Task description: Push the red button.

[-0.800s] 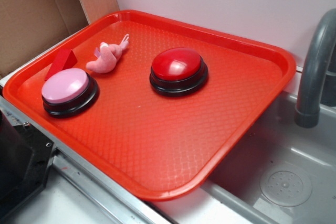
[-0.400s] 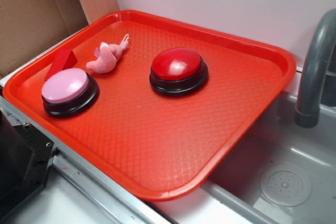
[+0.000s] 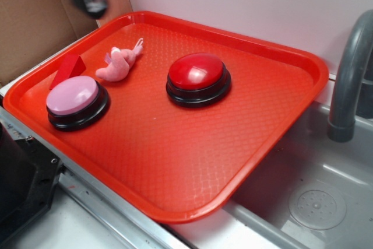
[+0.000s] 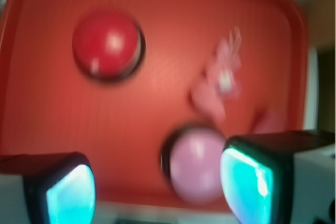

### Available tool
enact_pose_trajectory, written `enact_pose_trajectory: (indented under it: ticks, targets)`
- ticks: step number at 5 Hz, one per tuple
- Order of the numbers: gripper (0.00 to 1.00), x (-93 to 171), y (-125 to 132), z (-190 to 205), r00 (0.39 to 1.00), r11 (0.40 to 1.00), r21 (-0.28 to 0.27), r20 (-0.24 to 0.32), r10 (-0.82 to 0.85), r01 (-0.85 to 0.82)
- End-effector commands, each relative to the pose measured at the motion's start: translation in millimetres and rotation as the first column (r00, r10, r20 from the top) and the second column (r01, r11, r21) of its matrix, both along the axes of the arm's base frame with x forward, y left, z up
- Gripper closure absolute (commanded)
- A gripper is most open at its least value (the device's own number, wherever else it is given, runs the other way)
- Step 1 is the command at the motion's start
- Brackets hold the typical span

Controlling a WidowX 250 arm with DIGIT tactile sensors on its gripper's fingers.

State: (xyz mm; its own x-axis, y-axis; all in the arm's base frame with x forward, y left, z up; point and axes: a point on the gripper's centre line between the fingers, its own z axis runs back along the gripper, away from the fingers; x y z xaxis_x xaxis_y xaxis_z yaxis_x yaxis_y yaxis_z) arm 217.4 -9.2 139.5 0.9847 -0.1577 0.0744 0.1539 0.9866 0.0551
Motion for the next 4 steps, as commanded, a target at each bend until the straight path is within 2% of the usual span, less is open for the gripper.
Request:
enact_pose_trajectory:
  ticks: [1, 3, 4]
  targets:
    - [0.0, 51, -9, -56, 0.997, 0.997, 0.041, 0.035, -0.067, 0.066]
    - [0.0, 79, -41, -74, 0.998, 0.998, -0.017, -0.007, -0.068, 0.068]
    - [0.0, 81, -45, -82, 0.996, 0.996, -0.003, -0.034, -0.085, 0.085]
